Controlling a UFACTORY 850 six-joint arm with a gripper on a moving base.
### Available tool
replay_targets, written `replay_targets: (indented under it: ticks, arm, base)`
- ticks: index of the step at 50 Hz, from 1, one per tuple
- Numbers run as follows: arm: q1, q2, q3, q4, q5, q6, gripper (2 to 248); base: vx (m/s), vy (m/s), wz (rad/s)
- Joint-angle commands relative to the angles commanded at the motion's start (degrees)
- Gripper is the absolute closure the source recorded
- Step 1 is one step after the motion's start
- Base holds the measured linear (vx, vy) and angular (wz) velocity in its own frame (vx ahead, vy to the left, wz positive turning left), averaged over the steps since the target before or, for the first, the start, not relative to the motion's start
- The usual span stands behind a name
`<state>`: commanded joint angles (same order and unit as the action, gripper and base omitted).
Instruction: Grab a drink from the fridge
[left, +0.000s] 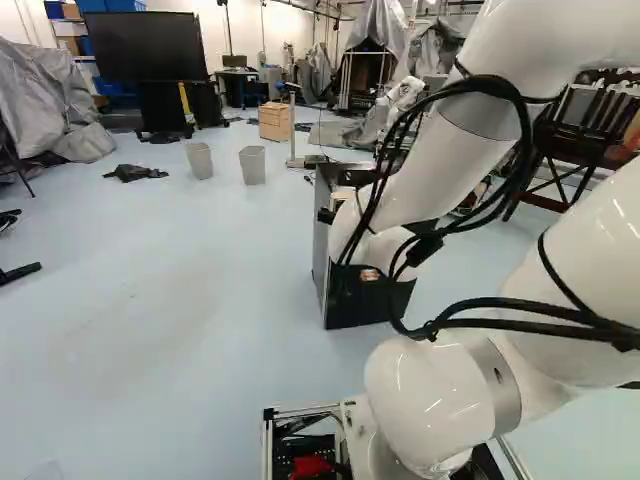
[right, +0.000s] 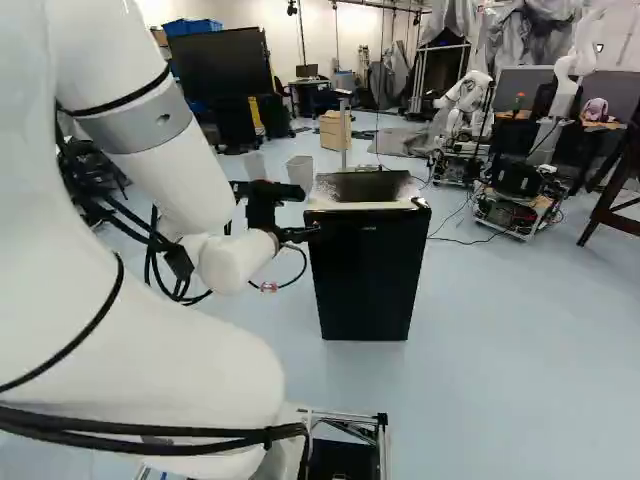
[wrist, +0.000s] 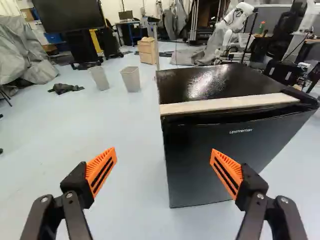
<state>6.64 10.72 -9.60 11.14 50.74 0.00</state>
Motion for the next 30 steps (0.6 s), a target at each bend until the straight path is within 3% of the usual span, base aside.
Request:
replay_targets:
  ticks: [30]
  arm:
    - [6.6, -3.3, -3.0, 15.0, 3.7, 0.0, 3]
  base:
    - [0.000, 0.000, 0.000]
